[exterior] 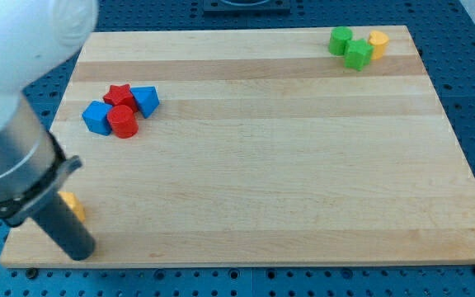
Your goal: Push the yellow hexagon diagonal bottom right to the red circle
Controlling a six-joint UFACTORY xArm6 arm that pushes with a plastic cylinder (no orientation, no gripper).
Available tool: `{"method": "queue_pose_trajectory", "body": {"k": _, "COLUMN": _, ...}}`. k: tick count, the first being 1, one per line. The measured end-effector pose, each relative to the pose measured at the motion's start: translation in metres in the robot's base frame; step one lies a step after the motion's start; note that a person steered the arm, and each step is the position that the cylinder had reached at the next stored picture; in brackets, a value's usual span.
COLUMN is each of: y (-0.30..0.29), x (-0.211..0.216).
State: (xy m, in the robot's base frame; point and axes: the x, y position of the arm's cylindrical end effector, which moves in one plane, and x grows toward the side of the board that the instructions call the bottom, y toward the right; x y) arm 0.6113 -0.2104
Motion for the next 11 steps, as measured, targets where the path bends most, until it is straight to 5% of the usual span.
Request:
{"method": "queue_pose_trajectory", "body": {"k": 6, "y": -0.08, "x": -0.061}}
{"method": "queue_pose_trajectory", "body": {"k": 11, "y": 0.052, "x": -0.075}}
